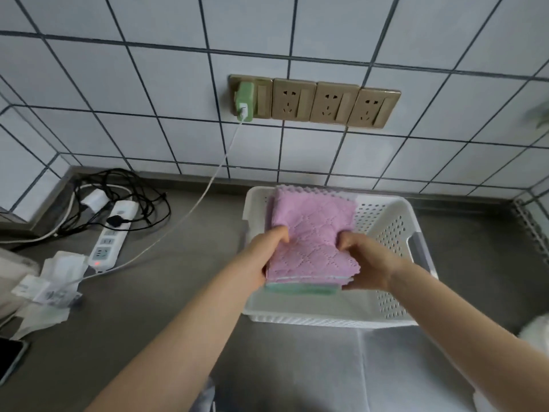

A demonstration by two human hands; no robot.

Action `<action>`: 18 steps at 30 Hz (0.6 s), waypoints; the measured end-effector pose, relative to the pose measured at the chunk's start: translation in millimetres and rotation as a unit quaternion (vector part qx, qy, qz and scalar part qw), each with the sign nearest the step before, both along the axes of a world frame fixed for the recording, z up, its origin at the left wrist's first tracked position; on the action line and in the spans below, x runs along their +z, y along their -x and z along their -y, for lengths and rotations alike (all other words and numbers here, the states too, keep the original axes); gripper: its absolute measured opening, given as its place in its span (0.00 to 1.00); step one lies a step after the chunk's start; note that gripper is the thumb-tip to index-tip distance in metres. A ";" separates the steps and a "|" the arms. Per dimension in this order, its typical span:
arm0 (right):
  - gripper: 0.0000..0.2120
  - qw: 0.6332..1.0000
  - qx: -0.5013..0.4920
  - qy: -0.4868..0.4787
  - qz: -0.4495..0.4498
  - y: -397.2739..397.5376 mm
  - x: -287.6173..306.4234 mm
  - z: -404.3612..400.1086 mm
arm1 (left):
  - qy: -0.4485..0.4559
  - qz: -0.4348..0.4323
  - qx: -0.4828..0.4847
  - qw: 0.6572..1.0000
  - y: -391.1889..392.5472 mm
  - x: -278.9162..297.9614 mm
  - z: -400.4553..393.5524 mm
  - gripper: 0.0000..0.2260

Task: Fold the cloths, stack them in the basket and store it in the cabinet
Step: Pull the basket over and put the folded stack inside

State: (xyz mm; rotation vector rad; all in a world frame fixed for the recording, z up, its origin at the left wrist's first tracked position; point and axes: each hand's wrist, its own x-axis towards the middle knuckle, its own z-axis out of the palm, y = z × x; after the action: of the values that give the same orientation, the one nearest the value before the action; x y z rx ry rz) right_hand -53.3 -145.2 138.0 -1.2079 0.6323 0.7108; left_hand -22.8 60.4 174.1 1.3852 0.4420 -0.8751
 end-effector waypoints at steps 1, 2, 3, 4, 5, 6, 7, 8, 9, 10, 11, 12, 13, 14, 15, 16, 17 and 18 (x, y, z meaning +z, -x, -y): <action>0.27 1.000 -0.005 0.001 -0.021 -5.8 -11.8 0.3 | -0.017 -0.009 -0.003 1.000 -3.7 -8.1 1.8 0.11; 0.29 0.999 -0.006 -0.006 -0.035 -12.3 -25.4 0.5 | -0.034 -0.017 -0.002 0.999 -7.3 -16.6 2.7 0.13; 0.31 0.999 0.000 -0.004 -0.043 -18.1 -38.4 -0.1 | -0.045 -0.021 -0.004 0.999 -10.1 -25.7 3.0 0.15; 0.31 0.999 0.006 -0.009 -0.044 -24.7 -49.9 -1.6 | -0.060 -0.024 -0.002 0.998 -14.7 -38.6 3.8 0.17; 0.28 0.999 0.008 -0.010 -0.050 -29.8 -58.2 -4.8 | -0.076 -0.029 0.000 0.997 -17.7 -47.5 4.3 0.19; 0.23 0.998 0.008 -0.019 -0.055 -33.3 -61.1 -10.9 | -0.096 -0.031 0.001 0.995 -19.1 -50.0 5.6 0.18; 0.15 0.998 0.001 -0.016 -0.068 -35.4 -62.9 -17.0 | -0.116 -0.029 0.002 0.993 -19.6 -49.0 6.6 0.17; 0.08 0.997 -0.016 -0.005 -0.080 -36.3 -64.5 -22.8 | -0.148 -0.022 0.002 0.989 -20.2 -46.6 9.8 0.16; 0.06 0.995 -0.038 0.014 -0.094 -36.5 -68.7 -26.1 | -0.191 -0.010 0.000 0.982 -21.5 -47.7 14.1 0.13; 0.06 0.993 -0.056 0.031 -0.103 -36.2 -75.8 -27.8 | -0.227 0.007 0.000 0.974 -22.4 -52.4 17.6 0.11; 0.09 0.991 -0.061 0.054 -0.109 -35.7 -82.9 -27.1 | -0.253 0.028 -0.009 0.967 -24.2 -61.7 19.2 0.12; 0.13 0.990 -0.059 0.069 -0.109 -34.2 -91.6 -25.2 | -0.277 0.049 -0.027 0.959 -24.6 -70.4 18.9 0.14; 0.16 0.990 -0.051 0.070 -0.108 -33.2 -102.2 -21.0 | -0.303 0.071 -0.048 0.949 -24.6 -77.3 18.7 0.18; 0.18 0.991 -0.042 0.069 -0.105 -33.1 -110.3 -17.3 | -0.322 0.097 -0.069 0.939 -24.1 -84.2 17.9 0.22; 0.18 0.992 -0.037 0.066 -0.106 -33.9 -117.7 -13.7 | -0.340 0.135 -0.091 0.926 -23.4 -87.5 17.5 0.27; 0.18 0.991 -0.037 0.062 -0.109 -34.9 -115.0 -14.2 | -0.353 0.183 -0.110 0.911 -21.7 -87.7 16.5 0.31; 0.18 0.991 -0.039 0.056 -0.114 -34.7 -108.4 -16.6 | -0.367 0.241 -0.130 0.889 -18.4 -87.8 15.6 0.36; 0.18 0.991 -0.037 0.056 -0.113 -35.1 -101.2 -18.9 | -0.393 0.307 -0.149 0.854 -13.9 -85.8 14.5 0.38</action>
State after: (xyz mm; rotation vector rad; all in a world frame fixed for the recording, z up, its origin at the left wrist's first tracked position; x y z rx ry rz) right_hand -18.2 -126.3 36.8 -1.2083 0.9110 0.7639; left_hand -8.9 45.9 88.3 2.4381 0.0652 -0.4307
